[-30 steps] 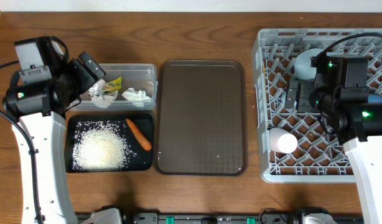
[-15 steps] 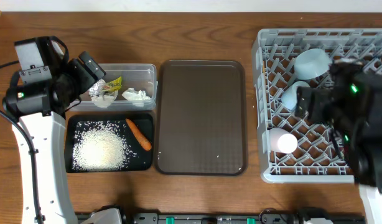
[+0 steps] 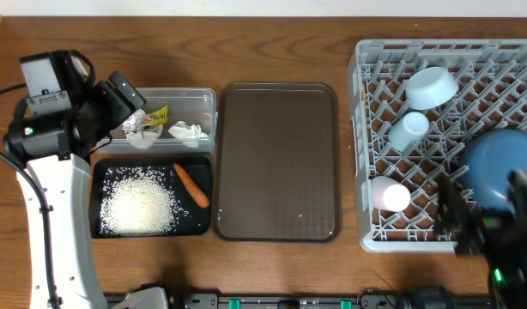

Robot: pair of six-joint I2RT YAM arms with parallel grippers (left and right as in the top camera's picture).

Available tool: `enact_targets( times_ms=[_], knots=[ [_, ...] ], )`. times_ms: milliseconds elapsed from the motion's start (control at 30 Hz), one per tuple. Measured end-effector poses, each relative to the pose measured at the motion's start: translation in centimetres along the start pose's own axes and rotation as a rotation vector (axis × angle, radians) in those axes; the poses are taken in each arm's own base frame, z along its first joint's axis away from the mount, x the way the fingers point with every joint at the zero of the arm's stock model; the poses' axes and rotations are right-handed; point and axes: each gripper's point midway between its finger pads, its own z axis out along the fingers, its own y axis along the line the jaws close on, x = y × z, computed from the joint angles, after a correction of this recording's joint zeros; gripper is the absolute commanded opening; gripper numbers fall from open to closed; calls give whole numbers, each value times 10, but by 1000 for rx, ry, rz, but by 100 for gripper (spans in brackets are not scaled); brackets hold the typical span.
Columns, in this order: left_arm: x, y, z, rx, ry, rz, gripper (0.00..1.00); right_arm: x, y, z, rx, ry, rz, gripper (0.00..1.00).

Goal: Sort waste into correct bins and load items into the dishwasher rack
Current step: 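Raise the right gripper from the rack and withdraw it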

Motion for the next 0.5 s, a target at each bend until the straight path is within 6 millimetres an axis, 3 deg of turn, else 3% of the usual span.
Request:
enact_targets(
  times_ms=[133, 233, 333, 500],
  knots=[
    [0, 0, 0, 0, 0, 0, 98, 5, -1, -37, -23, -117, 4, 99],
    [0, 0, 0, 0, 0, 0, 98, 19, -3, -49, -27, -157, 6, 99],
    [0, 0, 0, 0, 0, 0, 98, 33, -5, -48, -30, -183, 8, 99],
    [0, 0, 0, 0, 0, 0, 98, 52, -5, -29, -35, -233, 11, 99]
  ],
)
